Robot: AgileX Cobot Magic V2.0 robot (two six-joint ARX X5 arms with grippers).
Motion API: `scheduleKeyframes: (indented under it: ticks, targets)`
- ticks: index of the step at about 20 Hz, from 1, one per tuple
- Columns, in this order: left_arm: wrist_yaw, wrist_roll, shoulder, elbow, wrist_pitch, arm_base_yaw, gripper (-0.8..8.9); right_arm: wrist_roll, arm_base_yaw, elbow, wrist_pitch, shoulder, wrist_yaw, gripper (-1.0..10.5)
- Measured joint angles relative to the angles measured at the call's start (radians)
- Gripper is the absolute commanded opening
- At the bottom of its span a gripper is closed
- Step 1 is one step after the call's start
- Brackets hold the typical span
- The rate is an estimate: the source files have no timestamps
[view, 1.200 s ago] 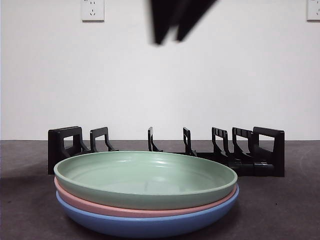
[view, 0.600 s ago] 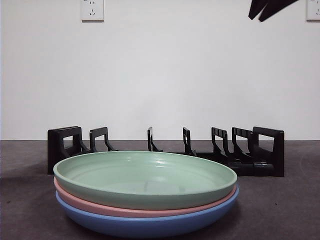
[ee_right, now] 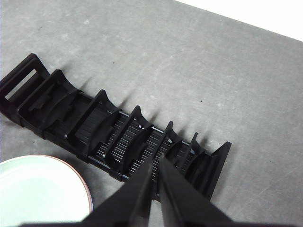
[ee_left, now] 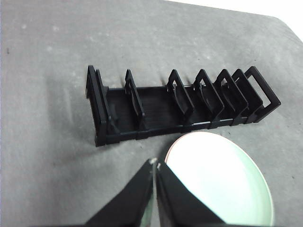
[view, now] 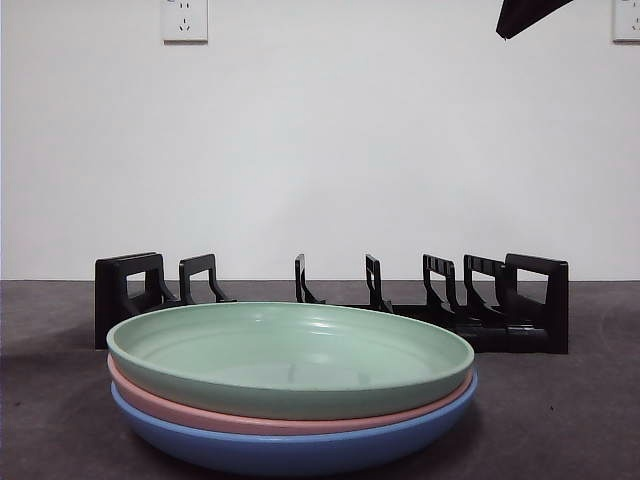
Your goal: Place the plate
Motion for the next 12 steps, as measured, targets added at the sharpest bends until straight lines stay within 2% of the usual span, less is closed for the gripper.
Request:
scheduleKeyframes:
  ticks: [2,4,6,9,12]
  targets:
    - [-0.003,0.073,-0.066,-0.099,0.131,0.009,0.07,0.000,0.000,0.000,0.000,0.000,0.000,0.2]
    - [-0.003,0.172,-0.193,-0.296,0.294,0.045,0.07,0.000,0.000,0.000,0.000,0.000,0.000,0.2]
    - [-0.023,0.214,-0.318,-0.486,0.452,0.101,0.07,0.000,0.000,0.000,0.000,0.000,0.000,0.2]
    - [-0.092,0.196,-0.467,-0.685,0.581,0.188,0.07,0.000,0.000,0.000,0.000,0.000,0.000,0.2]
    - [-0.103,0.168,-0.541,-0.769,0.602,0.232,0.07,0.000,0.000,0.000,0.000,0.000,0.000,0.2]
